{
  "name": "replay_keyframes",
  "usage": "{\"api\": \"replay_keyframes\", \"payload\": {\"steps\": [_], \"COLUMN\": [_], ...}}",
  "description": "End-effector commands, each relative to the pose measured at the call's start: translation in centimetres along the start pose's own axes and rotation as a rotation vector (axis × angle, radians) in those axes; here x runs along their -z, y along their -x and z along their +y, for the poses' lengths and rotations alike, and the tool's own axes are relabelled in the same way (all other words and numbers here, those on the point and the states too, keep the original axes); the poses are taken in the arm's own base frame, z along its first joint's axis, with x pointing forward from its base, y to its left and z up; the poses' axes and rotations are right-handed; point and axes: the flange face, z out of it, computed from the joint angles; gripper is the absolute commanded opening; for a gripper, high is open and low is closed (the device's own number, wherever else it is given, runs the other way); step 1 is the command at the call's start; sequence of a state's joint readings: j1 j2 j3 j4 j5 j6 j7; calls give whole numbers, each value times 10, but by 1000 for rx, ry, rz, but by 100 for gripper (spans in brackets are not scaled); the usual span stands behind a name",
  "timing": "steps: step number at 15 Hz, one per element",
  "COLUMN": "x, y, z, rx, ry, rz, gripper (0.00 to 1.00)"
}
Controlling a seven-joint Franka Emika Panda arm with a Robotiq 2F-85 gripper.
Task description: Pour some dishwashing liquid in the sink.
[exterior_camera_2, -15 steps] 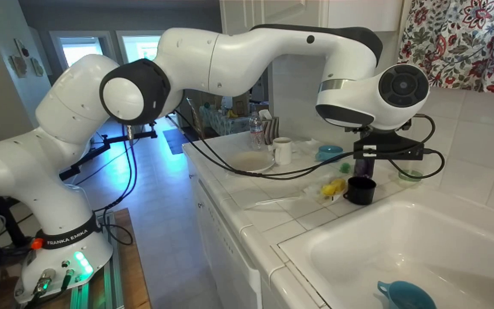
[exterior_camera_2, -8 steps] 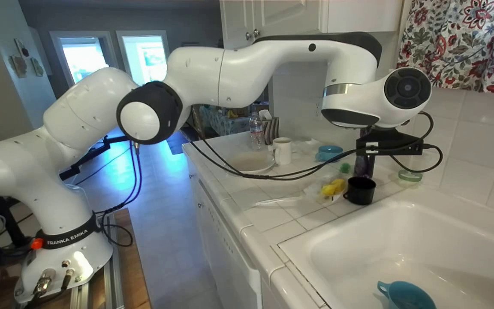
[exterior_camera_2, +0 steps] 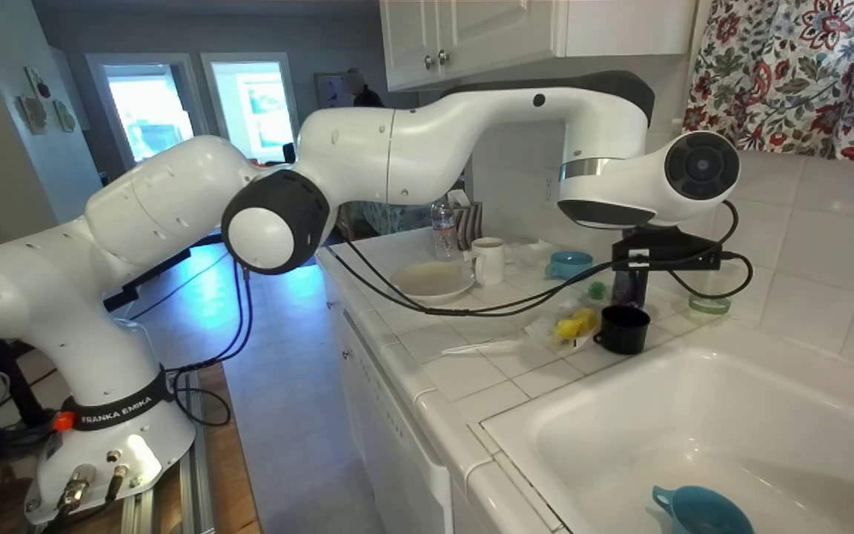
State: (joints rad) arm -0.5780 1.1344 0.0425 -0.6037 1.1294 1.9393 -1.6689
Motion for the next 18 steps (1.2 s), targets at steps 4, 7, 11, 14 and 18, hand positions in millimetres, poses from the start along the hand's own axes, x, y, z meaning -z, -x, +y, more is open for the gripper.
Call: {"api": "replay_keyframes", "payload": {"steps": [4, 7, 11, 14, 18], "x": [-5, -7, -10, -11, -10], "y": [6, 7, 10, 9, 9], "z": [0, 0, -1, -1, -1], "rx": [-20, -24, -32, -32, -36], "ry": [-16, -17, -23, -24, -21], "rz": [-5, -6, -9, -8, -8], "gripper": [95, 77, 47, 27, 17]}}
